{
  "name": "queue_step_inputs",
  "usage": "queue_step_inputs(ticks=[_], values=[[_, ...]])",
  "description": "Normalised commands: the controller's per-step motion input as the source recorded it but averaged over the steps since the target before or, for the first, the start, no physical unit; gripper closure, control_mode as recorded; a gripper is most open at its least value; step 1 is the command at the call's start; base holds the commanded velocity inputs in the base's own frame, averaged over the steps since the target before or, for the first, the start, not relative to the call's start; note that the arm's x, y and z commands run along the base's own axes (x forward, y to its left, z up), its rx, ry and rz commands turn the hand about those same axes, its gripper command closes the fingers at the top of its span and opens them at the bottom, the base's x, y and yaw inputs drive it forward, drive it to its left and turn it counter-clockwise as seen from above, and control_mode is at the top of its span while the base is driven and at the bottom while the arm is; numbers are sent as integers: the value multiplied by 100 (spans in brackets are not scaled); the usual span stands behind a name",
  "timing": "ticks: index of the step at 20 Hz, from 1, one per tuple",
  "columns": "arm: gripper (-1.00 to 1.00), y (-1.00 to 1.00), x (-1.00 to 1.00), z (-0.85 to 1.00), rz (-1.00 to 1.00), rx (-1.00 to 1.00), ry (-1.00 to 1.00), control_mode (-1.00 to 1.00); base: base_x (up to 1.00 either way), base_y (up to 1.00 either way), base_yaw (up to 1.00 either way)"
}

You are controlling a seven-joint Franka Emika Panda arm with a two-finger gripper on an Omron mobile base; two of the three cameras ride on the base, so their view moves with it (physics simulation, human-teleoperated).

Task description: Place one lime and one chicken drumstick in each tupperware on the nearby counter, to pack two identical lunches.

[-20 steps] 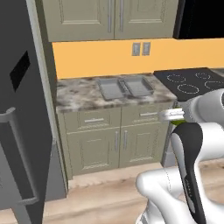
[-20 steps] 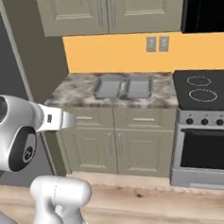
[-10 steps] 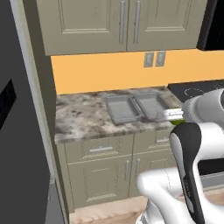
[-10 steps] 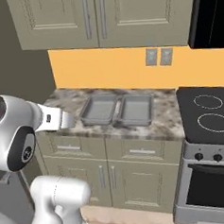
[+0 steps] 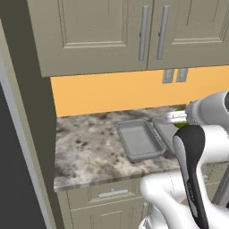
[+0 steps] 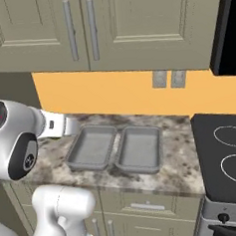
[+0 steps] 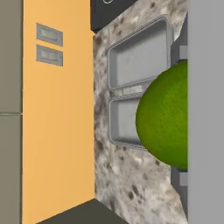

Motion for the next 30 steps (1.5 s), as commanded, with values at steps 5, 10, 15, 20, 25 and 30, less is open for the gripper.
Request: queue_step_inputs(ticks=[5,10,15,20,25,30], values=[[100,0,0,0,0,0,0,100,65,0,0],[100,0,4,-22,1,0,1,-100,16,0,1],[100,0,30,-60,2,0,6,-100,0,0,0],[100,0,52,-62,3,0,3,-100,0,0,0],[100,5,58,-62,1,0,5,-100,0,0,0],[100,14,63,-63,0,0,8,-100,0,0,0]])
